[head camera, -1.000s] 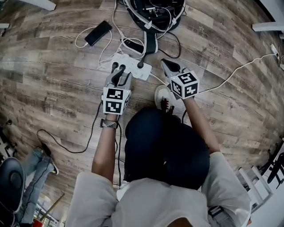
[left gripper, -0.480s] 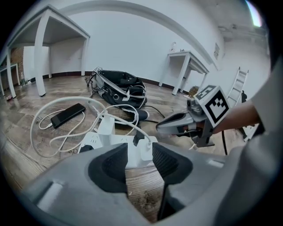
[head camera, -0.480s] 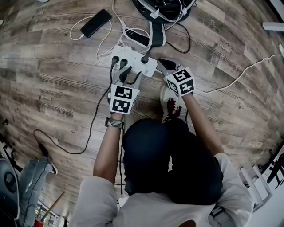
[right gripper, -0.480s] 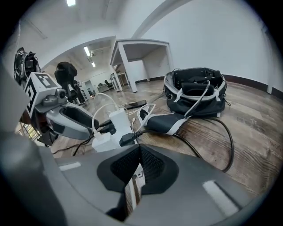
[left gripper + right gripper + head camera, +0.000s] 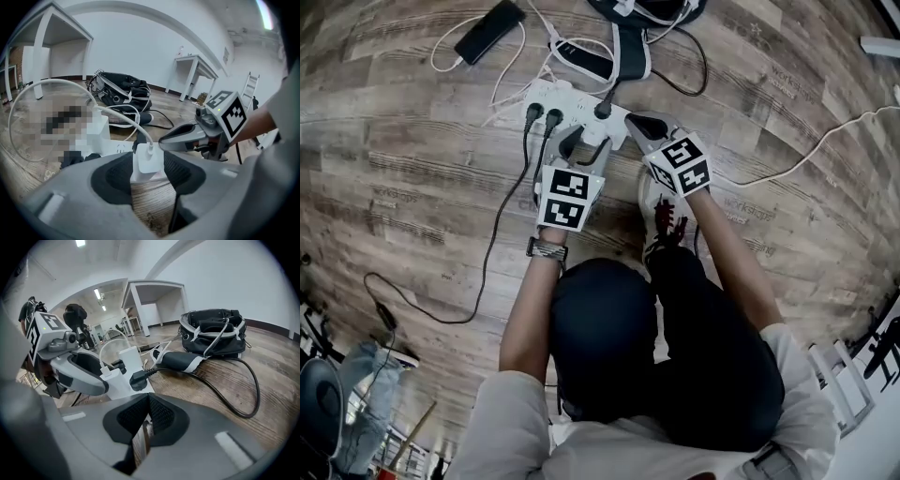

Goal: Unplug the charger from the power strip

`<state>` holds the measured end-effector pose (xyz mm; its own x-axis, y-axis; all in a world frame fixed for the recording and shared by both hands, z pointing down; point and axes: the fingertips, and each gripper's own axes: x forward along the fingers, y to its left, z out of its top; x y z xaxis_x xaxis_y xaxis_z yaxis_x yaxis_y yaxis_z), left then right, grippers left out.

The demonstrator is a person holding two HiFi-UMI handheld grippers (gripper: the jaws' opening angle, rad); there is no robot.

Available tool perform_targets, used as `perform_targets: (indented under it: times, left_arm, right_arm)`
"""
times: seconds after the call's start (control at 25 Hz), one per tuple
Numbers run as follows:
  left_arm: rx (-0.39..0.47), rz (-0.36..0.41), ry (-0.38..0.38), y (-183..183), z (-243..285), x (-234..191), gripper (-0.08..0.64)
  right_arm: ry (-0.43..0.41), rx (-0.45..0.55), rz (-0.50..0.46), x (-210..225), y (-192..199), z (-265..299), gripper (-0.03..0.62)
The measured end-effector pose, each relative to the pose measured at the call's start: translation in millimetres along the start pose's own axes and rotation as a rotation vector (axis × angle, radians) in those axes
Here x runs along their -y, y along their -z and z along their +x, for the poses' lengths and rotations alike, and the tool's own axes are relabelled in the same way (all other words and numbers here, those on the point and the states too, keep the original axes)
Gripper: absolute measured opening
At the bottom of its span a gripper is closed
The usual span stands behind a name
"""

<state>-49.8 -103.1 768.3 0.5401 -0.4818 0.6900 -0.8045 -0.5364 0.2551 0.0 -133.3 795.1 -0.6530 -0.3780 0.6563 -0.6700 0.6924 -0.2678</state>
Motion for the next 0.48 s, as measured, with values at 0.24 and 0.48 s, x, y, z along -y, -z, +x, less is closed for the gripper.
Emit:
perform_targets:
  times: [0.24, 0.48]
  left_arm:
    - [0.019, -0.025, -0.056, 1, 15, -4, 0.204]
    - [-0.006, 0.036, -0.098, 8, 17, -5, 0.150]
  right_arm:
    - [0.001, -0.025, 0.016, 3, 2, 5, 0.002]
    - [0.031, -0.035, 0.004, 2, 5, 4, 0.002]
